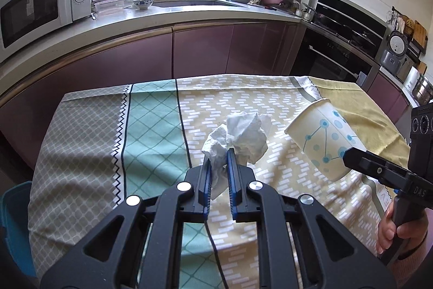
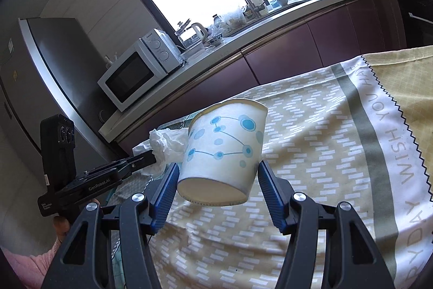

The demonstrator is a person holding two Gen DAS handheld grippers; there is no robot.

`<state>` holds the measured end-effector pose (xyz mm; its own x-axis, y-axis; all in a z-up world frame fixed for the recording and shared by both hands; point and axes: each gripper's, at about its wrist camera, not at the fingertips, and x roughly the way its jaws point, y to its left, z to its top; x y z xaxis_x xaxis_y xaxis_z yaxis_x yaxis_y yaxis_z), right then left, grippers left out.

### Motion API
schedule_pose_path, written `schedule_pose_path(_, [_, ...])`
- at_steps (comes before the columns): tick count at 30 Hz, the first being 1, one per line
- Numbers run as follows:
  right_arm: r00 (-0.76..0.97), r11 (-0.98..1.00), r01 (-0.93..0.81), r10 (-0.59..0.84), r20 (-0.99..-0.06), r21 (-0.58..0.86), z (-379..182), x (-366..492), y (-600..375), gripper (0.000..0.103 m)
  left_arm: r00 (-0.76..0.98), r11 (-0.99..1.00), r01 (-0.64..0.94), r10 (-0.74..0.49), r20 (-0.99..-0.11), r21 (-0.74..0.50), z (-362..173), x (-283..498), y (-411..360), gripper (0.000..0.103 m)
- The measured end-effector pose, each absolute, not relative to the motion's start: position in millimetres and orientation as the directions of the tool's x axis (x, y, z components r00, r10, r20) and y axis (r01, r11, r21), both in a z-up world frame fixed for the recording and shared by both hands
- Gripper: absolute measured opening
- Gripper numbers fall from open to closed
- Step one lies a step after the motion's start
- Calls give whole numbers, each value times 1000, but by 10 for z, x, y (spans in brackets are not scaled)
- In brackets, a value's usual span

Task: Collect trash
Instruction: 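Carry the tissue and the paper cup to the teal bin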

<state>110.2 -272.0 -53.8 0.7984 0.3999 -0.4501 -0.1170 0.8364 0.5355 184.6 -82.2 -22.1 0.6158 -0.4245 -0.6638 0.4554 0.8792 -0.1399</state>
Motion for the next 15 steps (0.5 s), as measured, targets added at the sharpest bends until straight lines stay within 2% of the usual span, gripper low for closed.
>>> schedule_pose_path(15, [758,827,-223,479,-442,516,-481,1016,-2127,58,670,916,371,-378,-639,-152,-149,1448,-105,11])
